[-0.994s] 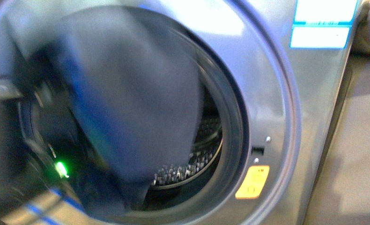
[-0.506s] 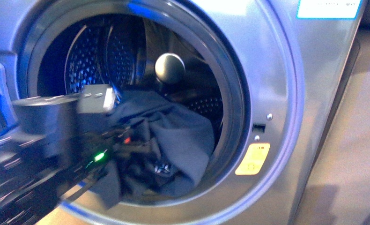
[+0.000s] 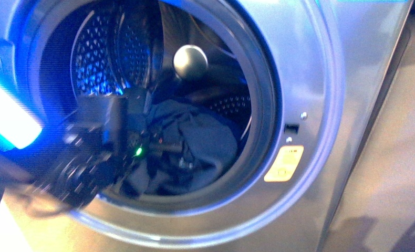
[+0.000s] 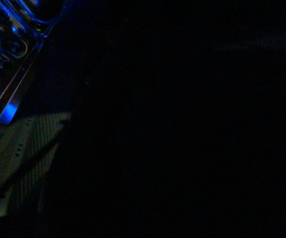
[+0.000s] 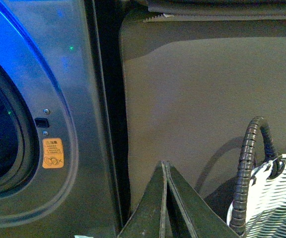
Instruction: Put clothes into washing machine
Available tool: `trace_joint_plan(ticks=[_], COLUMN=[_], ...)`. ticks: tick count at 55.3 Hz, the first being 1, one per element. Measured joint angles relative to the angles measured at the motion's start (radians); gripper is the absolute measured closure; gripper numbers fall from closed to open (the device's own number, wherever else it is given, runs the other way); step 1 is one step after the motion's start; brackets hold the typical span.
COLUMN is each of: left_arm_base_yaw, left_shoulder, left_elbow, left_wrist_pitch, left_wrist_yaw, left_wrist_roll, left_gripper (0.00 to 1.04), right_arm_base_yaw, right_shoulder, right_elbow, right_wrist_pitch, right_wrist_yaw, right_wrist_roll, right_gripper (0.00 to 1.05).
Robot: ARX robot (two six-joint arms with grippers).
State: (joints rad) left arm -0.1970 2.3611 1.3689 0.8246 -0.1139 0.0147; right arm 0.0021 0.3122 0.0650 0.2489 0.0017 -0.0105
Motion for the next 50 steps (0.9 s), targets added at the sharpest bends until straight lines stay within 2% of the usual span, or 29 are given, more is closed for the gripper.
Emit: trace_joint_plan(ticks=[8, 29, 37, 50], left_arm_base_yaw=[0.0, -0.011, -0.024, -0.049], left_shoulder=[0.038, 0.121, 0.125, 0.126], left_elbow=[0.069, 0.233, 0.252, 0.258], left_wrist_pitch=[-0.032, -0.08, -0.08, -0.066], left_wrist_yaw=[-0.027, -0.014, -0.006, 0.039], left_wrist_roll=[-0.02, -0.051, -0.051, -0.059], left_gripper=[0.92, 0.92, 0.92, 0.92], right_arm_base_yaw=[0.0, 0.0, 0.0, 0.0], right_shoulder=[-0.035, -0.132, -0.28, -0.308], right_elbow=[-0.015, -0.061, -0.06, -0.06], right_wrist_pitch=[-0.023, -0.066, -0.24, -0.247], right_wrist_yaw=[0.0, 0.0, 0.0, 0.0], right_wrist_roll=[0.0, 0.0, 0.0, 0.0], right_gripper=[1.02, 1.02, 1.02, 1.02])
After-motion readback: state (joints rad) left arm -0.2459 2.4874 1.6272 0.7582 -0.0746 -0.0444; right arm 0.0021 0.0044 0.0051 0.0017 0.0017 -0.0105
